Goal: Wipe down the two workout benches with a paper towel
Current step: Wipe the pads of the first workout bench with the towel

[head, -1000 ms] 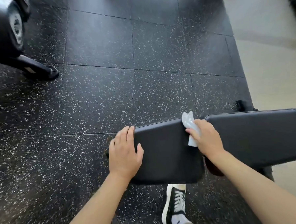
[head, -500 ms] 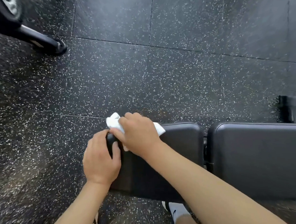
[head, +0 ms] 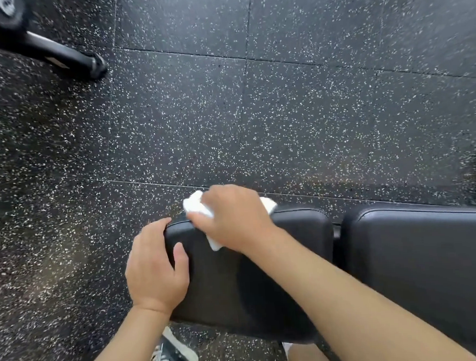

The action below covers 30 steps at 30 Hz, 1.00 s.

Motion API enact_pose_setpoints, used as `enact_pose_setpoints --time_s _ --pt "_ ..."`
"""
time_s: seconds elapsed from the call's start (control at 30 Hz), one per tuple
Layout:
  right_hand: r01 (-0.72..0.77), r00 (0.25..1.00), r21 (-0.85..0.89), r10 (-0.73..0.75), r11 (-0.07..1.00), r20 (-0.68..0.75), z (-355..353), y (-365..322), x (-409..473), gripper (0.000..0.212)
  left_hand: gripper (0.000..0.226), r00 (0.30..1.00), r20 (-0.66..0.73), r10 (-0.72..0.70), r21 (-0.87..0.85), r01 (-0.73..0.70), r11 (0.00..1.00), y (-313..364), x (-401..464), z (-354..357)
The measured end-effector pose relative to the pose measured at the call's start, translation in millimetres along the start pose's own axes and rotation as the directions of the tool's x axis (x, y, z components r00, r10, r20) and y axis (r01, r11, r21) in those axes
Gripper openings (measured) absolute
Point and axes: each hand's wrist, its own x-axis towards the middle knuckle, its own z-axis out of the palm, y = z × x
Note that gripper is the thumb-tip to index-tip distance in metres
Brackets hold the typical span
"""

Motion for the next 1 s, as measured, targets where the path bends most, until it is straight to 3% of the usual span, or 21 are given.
enact_pose_setpoints --time_s 0.1,0.2,0.33,0.4,0.47,0.53,0.6,0.7,0.8,0.9,1.0 --pt "0.083 0.996 0.078 -0.086 0.993 0.031 18.7 -38.6 18.3 0.04 0.042 1.0 -0.016 -0.011 -0.014 0.011 1.0 -1.6 -1.4 1.9" --pt "0.061 0.998 0.035 -0.06 0.998 -0.023 8.2 -10.9 0.3 0.041 0.048 1.0 -0.015 0.022 -0.012 -0.022 1.0 -2.9 -1.7 2.4" --pt "-0.17 0.984 -0.039 0.167 0.985 -0.065 -30.9 82.7 -46.2 0.051 0.053 0.999 -0.019 0.025 -0.002 -0.025 1.0 -5.6 -0.7 2.9" --pt "-0.329 0.94 0.034 0.331 0.944 -0.085 -48.2 116.7 -66.9 0.062 0.053 1.0 -0.016 0.024 -0.012 -0.024 1.0 -7.4 -1.1 4.4" --pt "-0.392 0.909 0.074 0.398 0.917 -0.12 -50.6 120.8 -74.6 0.064 0.054 1.0 -0.01 0.02 -0.016 -0.02 1.0 -8.9 -1.5 4.5" --pt "-0.371 0.92 -0.047 0.36 0.928 -0.152 -42.6 99.0 -67.3 0.059 0.054 1.0 -0.008 0.022 -0.015 -0.022 1.0 -10.1 -0.9 5.0" --pt "-0.25 0.959 -0.129 0.226 0.96 -0.171 -23.4 56.4 -45.6 0.05 0.054 0.999 -0.007 0.033 -0.018 -0.034 0.999 -10.0 -0.8 4.2" --pt "-0.088 0.987 -0.038 0.082 0.995 -0.142 15.7 -24.2 0.5 0.037 0.045 0.999 -0.007 0.033 -0.023 -0.033 0.999 -7.9 0.3 3.6" --pt "-0.013 0.998 0.022 0.014 1.0 -0.054 34.4 -69.3 25.4 0.039 0.033 0.999 -0.037 -0.011 -0.052 0.009 0.999 -4.9 0.7 2.8" --pt "0.013 0.996 0.065 -0.007 0.998 -0.09 18.6 -44.8 10.9 0.041 0.04 1.0 -0.022 0.009 -0.053 -0.01 0.999 -4.8 0.1 2.1" --pt "-0.144 0.987 -0.047 0.14 0.988 -0.08 -9.2 27.3 -19.8 0.052 0.052 1.0 -0.026 0.003 -0.06 -0.005 0.998 -3.7 0.5 0.4"
